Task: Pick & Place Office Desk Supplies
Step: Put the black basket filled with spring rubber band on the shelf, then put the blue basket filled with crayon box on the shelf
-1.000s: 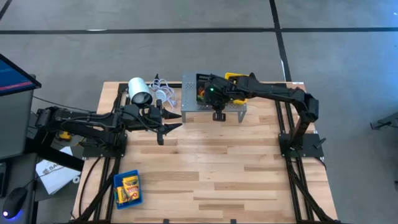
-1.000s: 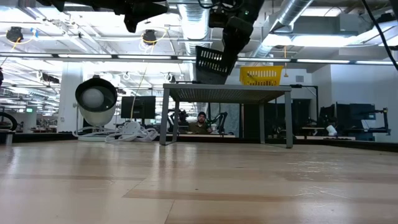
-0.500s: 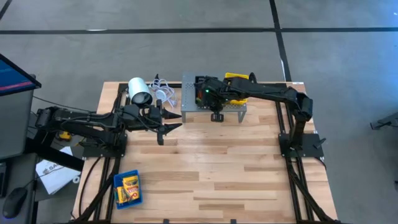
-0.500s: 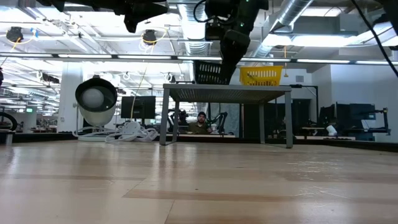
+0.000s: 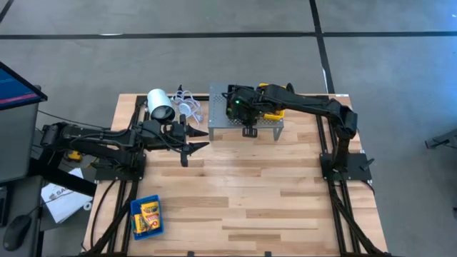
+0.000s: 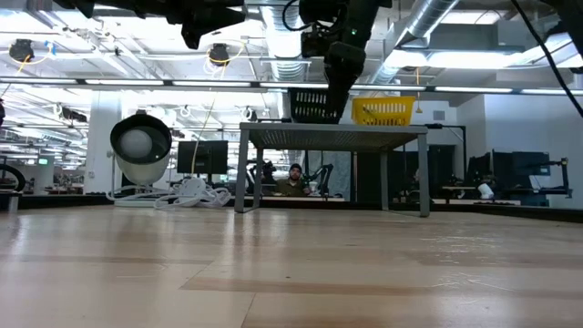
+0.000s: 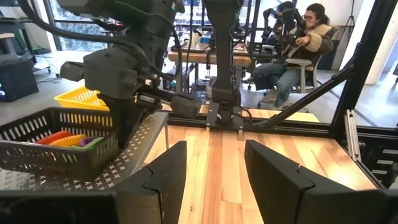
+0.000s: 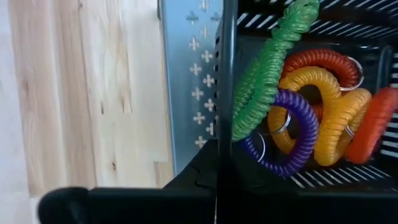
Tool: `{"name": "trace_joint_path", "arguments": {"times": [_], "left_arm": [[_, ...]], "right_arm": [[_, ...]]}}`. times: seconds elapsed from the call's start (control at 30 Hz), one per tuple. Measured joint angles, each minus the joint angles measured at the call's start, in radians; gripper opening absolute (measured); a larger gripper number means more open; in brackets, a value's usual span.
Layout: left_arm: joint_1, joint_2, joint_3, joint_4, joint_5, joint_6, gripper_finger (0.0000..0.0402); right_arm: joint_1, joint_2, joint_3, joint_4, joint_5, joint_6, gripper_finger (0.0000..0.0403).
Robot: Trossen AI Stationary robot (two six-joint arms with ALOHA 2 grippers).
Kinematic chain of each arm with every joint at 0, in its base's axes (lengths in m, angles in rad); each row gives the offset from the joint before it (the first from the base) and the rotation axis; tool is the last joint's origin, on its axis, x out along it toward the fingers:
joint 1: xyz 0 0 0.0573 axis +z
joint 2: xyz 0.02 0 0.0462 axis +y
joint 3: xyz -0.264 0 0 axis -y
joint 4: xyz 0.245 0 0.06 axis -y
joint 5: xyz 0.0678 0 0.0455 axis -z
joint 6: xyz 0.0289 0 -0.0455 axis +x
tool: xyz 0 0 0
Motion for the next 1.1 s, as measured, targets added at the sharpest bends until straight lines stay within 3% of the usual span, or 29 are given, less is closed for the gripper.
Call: {"name": "trace_joint_path", "arguments": {"times": [0.17, 0.5, 1.1], "left_arm": [[0.0, 0.0, 0.0, 0.0, 0.0, 0.0, 0.0159], [0.0, 0.0, 0.0, 0.0, 0.0, 0.0, 0.0159], [0.0, 0.0, 0.0, -0.001, 0.0, 0.0, 0.0159]], "right_arm": [[0.0, 0.0, 0.002, -0.035, 0.0, 0.015, 0.0021], [0.001, -0.001, 0.002, -0.059, 0.001, 0.034, 0.0009], [0.003, -0.002, 0.003, -0.07, 0.003, 0.064, 0.0127]]}}
